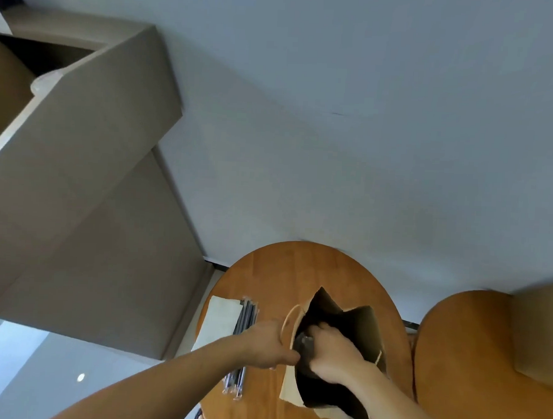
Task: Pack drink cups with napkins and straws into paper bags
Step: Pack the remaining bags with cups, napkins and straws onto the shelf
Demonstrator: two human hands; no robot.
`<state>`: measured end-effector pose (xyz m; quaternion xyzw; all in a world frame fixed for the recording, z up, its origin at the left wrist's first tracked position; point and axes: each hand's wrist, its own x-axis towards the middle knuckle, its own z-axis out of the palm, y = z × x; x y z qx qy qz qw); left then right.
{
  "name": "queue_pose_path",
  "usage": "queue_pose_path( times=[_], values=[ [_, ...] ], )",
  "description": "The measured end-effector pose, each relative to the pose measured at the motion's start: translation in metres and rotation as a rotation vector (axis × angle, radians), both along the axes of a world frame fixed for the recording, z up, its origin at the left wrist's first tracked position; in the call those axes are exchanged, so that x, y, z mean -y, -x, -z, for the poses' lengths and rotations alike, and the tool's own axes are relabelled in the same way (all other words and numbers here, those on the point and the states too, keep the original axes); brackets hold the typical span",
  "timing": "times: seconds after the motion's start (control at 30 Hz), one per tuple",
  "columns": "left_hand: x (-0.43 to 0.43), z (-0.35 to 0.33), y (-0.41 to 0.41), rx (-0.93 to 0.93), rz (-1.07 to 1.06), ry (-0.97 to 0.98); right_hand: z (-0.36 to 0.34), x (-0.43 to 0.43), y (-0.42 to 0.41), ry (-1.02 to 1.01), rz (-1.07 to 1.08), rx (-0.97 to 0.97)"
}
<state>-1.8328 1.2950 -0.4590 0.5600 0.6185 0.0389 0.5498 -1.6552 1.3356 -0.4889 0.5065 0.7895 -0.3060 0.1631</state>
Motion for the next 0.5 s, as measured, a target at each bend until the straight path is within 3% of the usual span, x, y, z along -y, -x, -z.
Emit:
queue_pose_path(
  times=[0.3,0.4,0.5],
  values=[
    [-0.035,-0.037,0.026,-0.125,0.287,-0.006,-0.127,-0.043,-0.012,-0.268,0.122,-0.219],
    [-0.04,-0.041,0.047,-0.329,0.218,-0.16,-0.131,-0.047,0.014,-0.281,0.137,-0.238],
    [-0.041,-0.044,0.072,-0.383,0.127,-0.264,-0.118,-0.044,0.051,-0.21,0.105,-0.211]
  ],
)
